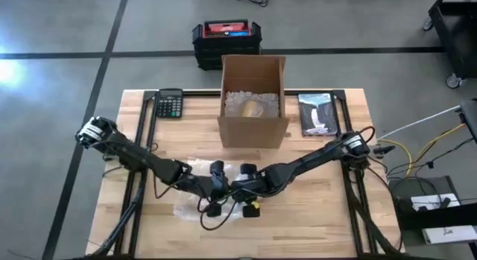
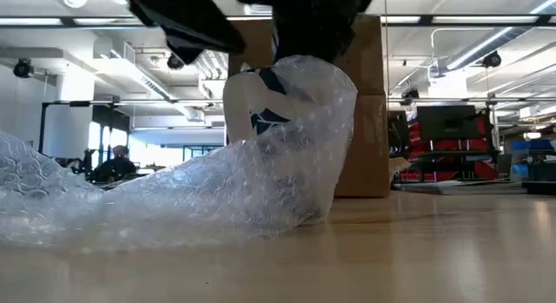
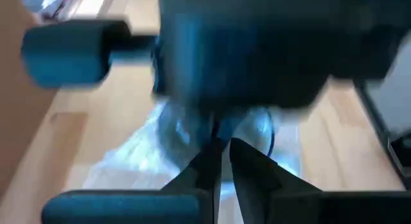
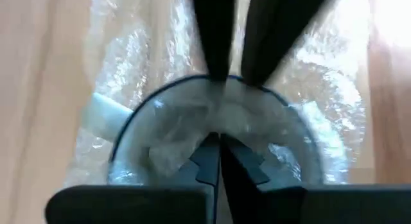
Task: Wrap mug
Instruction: Wrap the blue mug in bubble wrap
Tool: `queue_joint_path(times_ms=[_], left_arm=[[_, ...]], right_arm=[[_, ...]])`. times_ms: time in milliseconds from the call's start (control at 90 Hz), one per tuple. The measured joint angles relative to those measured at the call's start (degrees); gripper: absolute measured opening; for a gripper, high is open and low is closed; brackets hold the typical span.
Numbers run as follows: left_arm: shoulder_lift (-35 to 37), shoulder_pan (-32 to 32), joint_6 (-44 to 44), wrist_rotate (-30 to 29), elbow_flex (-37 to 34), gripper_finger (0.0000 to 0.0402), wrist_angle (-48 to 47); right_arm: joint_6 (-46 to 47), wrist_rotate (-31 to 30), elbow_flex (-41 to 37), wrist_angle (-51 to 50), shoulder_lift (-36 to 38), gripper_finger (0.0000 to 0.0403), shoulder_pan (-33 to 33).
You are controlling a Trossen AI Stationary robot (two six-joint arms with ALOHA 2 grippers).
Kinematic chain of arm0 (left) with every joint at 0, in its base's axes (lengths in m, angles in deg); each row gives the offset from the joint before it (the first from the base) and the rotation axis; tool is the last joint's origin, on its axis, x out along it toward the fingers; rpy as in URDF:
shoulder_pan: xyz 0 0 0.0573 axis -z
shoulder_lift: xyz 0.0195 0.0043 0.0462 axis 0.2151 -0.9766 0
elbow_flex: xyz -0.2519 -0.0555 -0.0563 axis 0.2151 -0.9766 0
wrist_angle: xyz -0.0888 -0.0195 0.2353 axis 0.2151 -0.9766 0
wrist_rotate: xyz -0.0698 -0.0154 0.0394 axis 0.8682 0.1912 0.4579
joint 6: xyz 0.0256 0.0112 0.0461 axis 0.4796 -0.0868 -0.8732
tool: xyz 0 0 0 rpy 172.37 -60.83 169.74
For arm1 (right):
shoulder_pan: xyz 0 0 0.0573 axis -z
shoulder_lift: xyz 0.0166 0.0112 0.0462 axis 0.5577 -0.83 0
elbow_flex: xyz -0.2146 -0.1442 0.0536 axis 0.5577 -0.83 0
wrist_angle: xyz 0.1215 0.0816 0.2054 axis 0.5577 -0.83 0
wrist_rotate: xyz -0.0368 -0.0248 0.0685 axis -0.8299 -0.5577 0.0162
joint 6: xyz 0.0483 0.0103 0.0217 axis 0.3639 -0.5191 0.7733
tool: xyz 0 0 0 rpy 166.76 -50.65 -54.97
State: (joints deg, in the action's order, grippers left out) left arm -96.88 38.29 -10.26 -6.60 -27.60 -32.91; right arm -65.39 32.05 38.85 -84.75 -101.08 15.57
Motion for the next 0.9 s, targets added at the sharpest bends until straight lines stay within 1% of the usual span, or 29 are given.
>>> queue_joint_path(times_ms=[111,211,333,422,478,533,622,711,767,833,900], left_arm=[[3.4,1.3,2.8,0.0,3.1,0.0020,-14.6],[6.3,2.2,7.7,0.0,3.0,0.0020,-24.7],[10.2,3.0,18.7,-0.3,0.4,0.0028,-34.5],[13.1,3.7,27.1,-0.4,-3.9,0.0053,-38.2],[15.1,3.9,31.6,-0.4,-7.5,0.0077,-38.5],[16.9,4.0,35.6,-0.4,-11.2,0.0106,-36.5],[19.1,4.0,41.4,1.2,-17.4,0.0157,-33.5],[20.3,3.9,46.9,3.9,-22.8,0.0203,-28.8],[20.7,3.9,49.3,5.3,-25.9,0.0226,-26.1],[20.7,3.9,51.6,6.0,-29.2,0.0245,-21.1],[20.3,3.9,53.1,6.0,-32.6,0.0253,-14.9]], right_arm=[[0.1,0.3,0.0,-1.0,5.0,0.0000,-0.3],[1.2,0.2,0.0,-2.8,9.5,0.0000,-0.5],[5.2,0.2,0.0,-9.6,13.8,0.0000,-1.2],[8.0,-3.0,-0.3,-16.3,15.6,0.0000,-2.8],[10.1,-6.4,-1.4,-20.0,16.0,0.0000,-3.9],[12.4,-9.9,-3.2,-22.5,16.1,0.0000,-4.8],[16.4,-13.5,-7.6,-23.0,16.1,0.0000,-5.8],[20.6,-13.8,-12.5,-22.4,16.1,0.0000,-6.6],[22.8,-13.8,-15.7,-19.7,16.2,0.0000,-7.1],[24.6,-13.7,-19.5,-15.6,16.2,0.0000,-7.6],[25.1,-13.8,-22.5,-10.3,16.2,0.0000,-7.8]])
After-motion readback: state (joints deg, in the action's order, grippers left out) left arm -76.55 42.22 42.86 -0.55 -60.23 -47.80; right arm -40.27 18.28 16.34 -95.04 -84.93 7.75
